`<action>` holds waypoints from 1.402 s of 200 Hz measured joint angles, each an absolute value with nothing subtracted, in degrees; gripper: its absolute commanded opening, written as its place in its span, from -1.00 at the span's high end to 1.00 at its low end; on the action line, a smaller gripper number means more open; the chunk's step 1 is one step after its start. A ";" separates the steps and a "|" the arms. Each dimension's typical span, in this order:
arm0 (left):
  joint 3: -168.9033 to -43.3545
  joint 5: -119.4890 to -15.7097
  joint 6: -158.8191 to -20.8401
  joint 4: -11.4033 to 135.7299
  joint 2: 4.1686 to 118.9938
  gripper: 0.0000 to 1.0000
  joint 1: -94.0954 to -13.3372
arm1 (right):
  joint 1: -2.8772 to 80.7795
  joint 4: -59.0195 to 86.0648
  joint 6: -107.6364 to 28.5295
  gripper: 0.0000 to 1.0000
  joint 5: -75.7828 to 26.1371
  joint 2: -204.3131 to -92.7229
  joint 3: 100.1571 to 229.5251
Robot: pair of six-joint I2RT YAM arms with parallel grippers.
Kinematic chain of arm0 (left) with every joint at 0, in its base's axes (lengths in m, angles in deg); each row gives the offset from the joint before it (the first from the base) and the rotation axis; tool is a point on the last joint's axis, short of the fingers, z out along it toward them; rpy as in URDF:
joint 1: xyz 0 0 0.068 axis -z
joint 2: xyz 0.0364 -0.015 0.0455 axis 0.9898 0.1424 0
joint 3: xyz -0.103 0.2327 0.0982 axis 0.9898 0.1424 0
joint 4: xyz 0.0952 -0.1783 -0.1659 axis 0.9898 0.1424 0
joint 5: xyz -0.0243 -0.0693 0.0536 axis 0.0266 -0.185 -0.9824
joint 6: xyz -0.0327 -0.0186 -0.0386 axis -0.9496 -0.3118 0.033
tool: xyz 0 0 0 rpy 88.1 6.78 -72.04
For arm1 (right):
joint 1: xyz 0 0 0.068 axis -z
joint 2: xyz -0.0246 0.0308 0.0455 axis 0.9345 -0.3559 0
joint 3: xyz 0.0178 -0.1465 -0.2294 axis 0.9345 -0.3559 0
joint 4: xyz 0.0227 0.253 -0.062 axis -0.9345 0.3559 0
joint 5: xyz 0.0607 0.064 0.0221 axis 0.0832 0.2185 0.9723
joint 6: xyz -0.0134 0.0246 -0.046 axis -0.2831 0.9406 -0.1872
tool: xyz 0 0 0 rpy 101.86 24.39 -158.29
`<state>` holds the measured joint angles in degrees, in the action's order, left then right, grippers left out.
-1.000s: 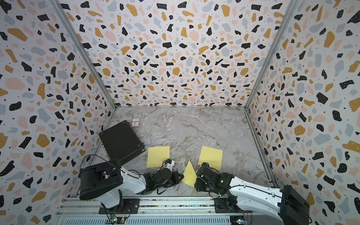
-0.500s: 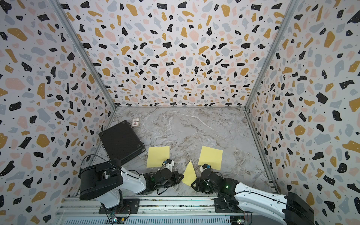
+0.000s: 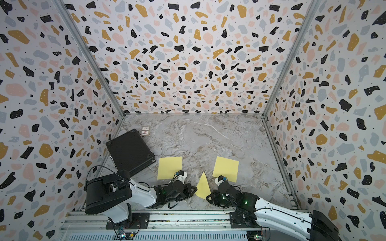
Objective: Fold the square paper diagonally
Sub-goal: Fold the paper at the center of the board.
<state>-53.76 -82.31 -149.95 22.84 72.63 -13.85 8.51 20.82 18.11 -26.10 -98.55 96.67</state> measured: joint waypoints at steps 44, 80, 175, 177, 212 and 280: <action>-53.76 -82.31 -149.95 22.82 72.63 1.00 -13.85 | 8.55 22.16 16.99 0.54 -26.21 -98.99 97.45; -53.73 -82.33 -149.95 22.73 72.67 1.00 -13.83 | 9.06 24.39 13.80 0.37 -26.30 -100.03 99.05; -53.67 -82.35 -149.95 22.49 72.78 1.00 -13.81 | 14.43 23.82 5.67 0.06 -21.42 -106.42 102.00; -53.67 -82.35 -149.95 22.49 72.78 1.00 -13.81 | 14.54 23.84 5.45 0.05 -21.27 -106.42 102.02; -53.67 -82.35 -149.95 22.47 72.78 1.00 -13.81 | 16.69 23.77 4.05 0.05 -19.41 -106.53 102.59; -53.67 -82.35 -149.95 22.47 72.78 1.00 -13.81 | 22.13 24.74 -0.19 0.02 -15.35 -107.97 104.51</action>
<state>-53.67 -82.35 -149.95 22.47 72.78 -13.81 22.13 24.74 -0.19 -15.35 -107.97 104.51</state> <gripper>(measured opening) 0.048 0.474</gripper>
